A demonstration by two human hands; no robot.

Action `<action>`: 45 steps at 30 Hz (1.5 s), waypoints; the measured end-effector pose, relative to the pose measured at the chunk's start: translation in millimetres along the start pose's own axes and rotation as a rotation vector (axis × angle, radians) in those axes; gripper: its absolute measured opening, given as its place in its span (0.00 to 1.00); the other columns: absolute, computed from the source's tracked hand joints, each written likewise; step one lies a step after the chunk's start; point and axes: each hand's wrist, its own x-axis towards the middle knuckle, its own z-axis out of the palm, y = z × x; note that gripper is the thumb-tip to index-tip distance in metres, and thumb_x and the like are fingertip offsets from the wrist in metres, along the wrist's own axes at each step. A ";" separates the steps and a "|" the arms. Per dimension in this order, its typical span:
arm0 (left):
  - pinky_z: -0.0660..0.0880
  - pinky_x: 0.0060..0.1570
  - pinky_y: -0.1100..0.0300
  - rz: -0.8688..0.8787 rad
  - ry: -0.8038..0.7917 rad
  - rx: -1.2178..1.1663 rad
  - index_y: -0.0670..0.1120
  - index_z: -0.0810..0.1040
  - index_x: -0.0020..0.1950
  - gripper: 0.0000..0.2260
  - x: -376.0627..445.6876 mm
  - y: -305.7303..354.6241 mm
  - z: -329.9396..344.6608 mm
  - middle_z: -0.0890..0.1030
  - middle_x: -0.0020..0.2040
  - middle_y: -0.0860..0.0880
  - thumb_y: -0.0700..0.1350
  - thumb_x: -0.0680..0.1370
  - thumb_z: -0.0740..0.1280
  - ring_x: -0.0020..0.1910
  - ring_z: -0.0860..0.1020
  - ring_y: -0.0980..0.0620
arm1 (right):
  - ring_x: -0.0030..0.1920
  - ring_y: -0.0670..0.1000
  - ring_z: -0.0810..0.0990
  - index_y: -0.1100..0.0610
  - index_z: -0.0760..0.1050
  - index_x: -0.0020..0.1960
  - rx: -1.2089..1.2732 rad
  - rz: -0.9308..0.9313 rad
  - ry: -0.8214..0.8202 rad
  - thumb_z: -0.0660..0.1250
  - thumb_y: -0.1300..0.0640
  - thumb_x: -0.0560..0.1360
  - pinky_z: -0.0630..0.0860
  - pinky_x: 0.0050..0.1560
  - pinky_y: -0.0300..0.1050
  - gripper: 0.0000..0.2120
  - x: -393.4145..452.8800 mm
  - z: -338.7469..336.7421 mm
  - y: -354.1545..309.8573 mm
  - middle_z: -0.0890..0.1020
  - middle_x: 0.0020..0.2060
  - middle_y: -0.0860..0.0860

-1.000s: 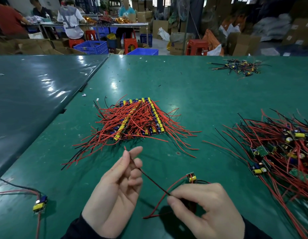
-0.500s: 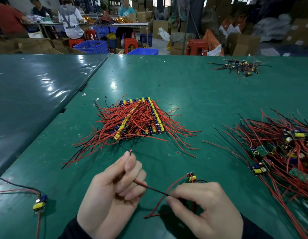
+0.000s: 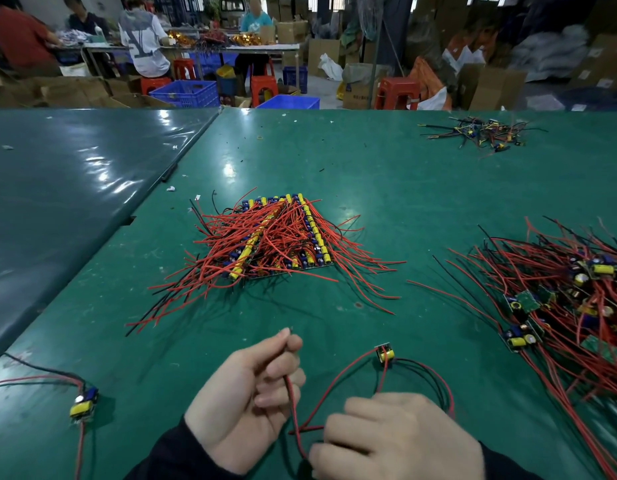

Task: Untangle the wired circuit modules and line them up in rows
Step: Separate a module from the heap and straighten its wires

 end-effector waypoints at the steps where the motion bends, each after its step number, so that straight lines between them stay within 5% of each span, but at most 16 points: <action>1: 0.56 0.11 0.69 0.001 0.007 0.008 0.38 0.75 0.34 0.13 0.7 -0.8 0.0 0.61 0.24 0.51 0.34 0.58 0.78 0.18 0.59 0.58 | 0.30 0.41 0.69 0.43 0.73 0.41 -0.018 0.006 -0.012 0.66 0.47 0.74 0.66 0.26 0.33 0.04 -0.3 1.7 0.6 0.70 0.31 0.43; 4: 0.59 0.14 0.67 0.017 -0.027 -0.007 0.39 0.76 0.32 0.17 -2.0 4.1 2.0 0.60 0.23 0.51 0.35 0.51 0.82 0.20 0.59 0.56 | 0.28 0.44 0.71 0.47 0.72 0.34 -0.023 0.103 0.036 0.67 0.50 0.72 0.67 0.24 0.37 0.08 -1.3 2.8 6.3 0.71 0.28 0.44; 13: 0.55 0.17 0.67 0.051 0.060 0.320 0.41 0.67 0.24 0.14 -9.3 0.4 7.4 0.54 0.21 0.52 0.38 0.65 0.70 0.22 0.53 0.56 | 0.31 0.49 0.76 0.48 0.79 0.40 -0.060 0.391 0.077 0.62 0.50 0.72 0.71 0.24 0.40 0.08 -8.2 -2.2 17.3 0.75 0.30 0.44; 16: 0.55 0.17 0.67 0.132 0.124 0.329 0.42 0.72 0.26 0.10 -6.6 -0.4 9.4 0.54 0.22 0.52 0.43 0.66 0.68 0.21 0.55 0.57 | 0.32 0.48 0.77 0.44 0.80 0.49 -0.009 0.362 0.065 0.62 0.51 0.73 0.72 0.26 0.38 0.10 -7.3 -3.3 17.2 0.75 0.31 0.43; 24: 0.56 0.14 0.70 0.291 0.209 0.264 0.40 0.81 0.33 0.10 -0.1 -1.8 7.1 0.62 0.23 0.51 0.45 0.70 0.65 0.21 0.60 0.59 | 0.31 0.46 0.73 0.42 0.79 0.47 0.053 0.205 0.085 0.63 0.54 0.73 0.70 0.26 0.37 0.09 -0.7 -5.0 8.2 0.73 0.31 0.44; 27: 0.61 0.19 0.69 0.364 0.220 0.365 0.44 0.85 0.38 0.11 -0.2 -0.3 5.9 0.70 0.26 0.51 0.48 0.70 0.65 0.23 0.64 0.59 | 0.34 0.44 0.77 0.43 0.78 0.48 0.418 0.385 0.075 0.63 0.50 0.76 0.73 0.32 0.36 0.05 -0.2 -10.4 4.9 0.77 0.34 0.42; 30: 0.70 0.26 0.68 0.439 0.203 0.409 0.46 0.86 0.42 0.11 -1.9 5.4 2.5 0.78 0.33 0.51 0.48 0.70 0.65 0.28 0.74 0.59 | 0.31 0.46 0.76 0.48 0.77 0.44 1.290 0.724 0.021 0.64 0.50 0.75 0.72 0.31 0.39 0.04 1.1 -19.8 6.9 0.78 0.30 0.46; 32: 0.75 0.29 0.68 0.474 0.171 0.418 0.45 0.86 0.42 0.11 -2.8 7.5 1.2 0.82 0.35 0.49 0.46 0.69 0.65 0.32 0.79 0.59 | 0.29 0.49 0.76 0.50 0.77 0.40 1.627 0.852 -0.030 0.64 0.52 0.74 0.70 0.28 0.38 0.06 2.9 -21.7 9.3 0.78 0.28 0.50; 37: 0.78 0.34 0.65 0.500 0.100 0.454 0.43 0.86 0.42 0.10 -3.5 7.8 2.7 0.84 0.38 0.44 0.40 0.67 0.66 0.37 0.83 0.54 | 0.30 0.51 0.78 0.56 0.76 0.37 1.818 0.852 -0.068 0.64 0.56 0.75 0.74 0.34 0.37 0.09 7.7 -21.5 10.8 0.78 0.30 0.57; 41: 0.76 0.32 0.68 0.463 0.096 0.493 0.44 0.86 0.43 0.10 -4.6 10.8 -0.2 0.83 0.37 0.46 0.44 0.63 0.72 0.35 0.80 0.55 | 0.29 0.52 0.78 0.56 0.76 0.38 1.773 0.855 -0.029 0.63 0.52 0.74 0.71 0.29 0.37 0.10 6.7 -19.7 11.2 0.79 0.29 0.56; 45: 0.70 0.28 0.68 0.326 -0.005 0.522 0.42 0.84 0.51 0.32 -4.1 8.3 -2.8 0.76 0.36 0.47 0.49 0.50 0.84 0.31 0.72 0.57 | 0.27 0.50 0.78 0.54 0.75 0.37 1.713 0.884 0.025 0.63 0.50 0.74 0.67 0.24 0.34 0.10 5.7 -18.2 12.7 0.78 0.27 0.54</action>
